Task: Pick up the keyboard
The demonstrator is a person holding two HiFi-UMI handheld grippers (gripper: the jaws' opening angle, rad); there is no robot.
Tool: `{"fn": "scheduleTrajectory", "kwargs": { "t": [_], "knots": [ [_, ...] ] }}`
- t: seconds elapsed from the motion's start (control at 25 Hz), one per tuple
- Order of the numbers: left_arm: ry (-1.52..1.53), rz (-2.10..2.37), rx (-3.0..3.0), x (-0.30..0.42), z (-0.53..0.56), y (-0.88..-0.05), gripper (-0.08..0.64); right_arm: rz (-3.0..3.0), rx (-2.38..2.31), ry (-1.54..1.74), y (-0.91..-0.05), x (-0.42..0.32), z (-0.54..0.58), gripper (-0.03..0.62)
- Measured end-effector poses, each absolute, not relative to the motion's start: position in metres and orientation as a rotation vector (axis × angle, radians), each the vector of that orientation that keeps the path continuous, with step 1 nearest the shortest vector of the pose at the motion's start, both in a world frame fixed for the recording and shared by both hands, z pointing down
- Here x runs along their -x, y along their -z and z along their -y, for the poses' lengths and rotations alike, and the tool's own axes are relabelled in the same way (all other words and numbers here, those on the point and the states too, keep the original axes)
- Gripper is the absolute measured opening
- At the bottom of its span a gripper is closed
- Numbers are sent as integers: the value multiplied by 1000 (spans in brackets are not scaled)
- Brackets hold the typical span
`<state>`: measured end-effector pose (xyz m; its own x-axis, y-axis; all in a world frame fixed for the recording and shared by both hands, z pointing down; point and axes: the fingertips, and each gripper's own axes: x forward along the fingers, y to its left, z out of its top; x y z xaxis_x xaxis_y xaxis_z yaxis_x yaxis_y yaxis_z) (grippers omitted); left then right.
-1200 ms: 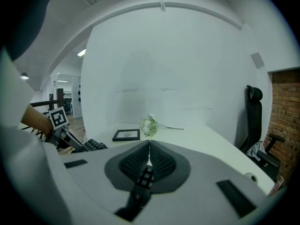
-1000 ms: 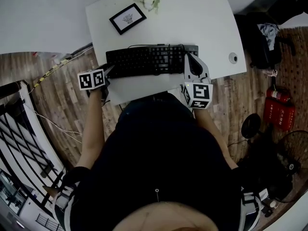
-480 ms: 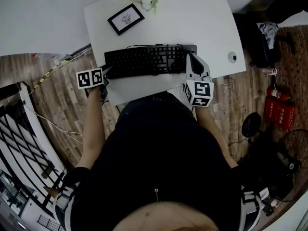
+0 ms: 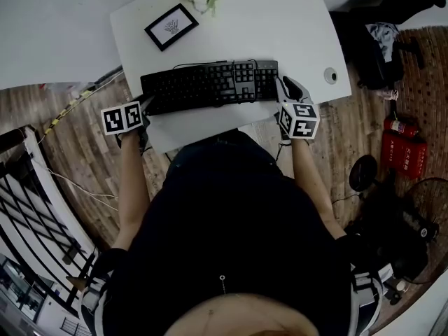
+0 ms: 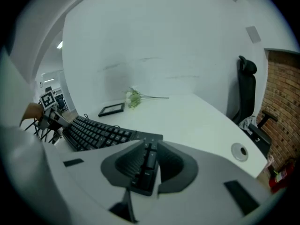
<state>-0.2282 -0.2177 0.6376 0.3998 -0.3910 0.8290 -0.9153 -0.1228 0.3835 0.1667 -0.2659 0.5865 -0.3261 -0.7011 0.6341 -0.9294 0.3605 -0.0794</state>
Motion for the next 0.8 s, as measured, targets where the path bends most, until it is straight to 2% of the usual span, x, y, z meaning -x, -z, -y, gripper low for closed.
{"fn": "scheduleTrajectory", "kwargs": {
  "t": [0.04,0.08,0.32,0.8],
  "knots": [
    [-692,1158,-1707,228,218,-636,178,2115,-1392,-638,-592,-169,265,95],
    [-695,1160,-1709,228,218,-635,177,2105,-1371,-676,-597,-171,264,116],
    [-711,1175,-1720,229,218,-626,178,2058,-1228,-889,-623,-173,260,172],
    [-724,1193,-1730,227,219,-615,178,1981,-1050,-1172,-649,-172,256,184]
  ]
}}
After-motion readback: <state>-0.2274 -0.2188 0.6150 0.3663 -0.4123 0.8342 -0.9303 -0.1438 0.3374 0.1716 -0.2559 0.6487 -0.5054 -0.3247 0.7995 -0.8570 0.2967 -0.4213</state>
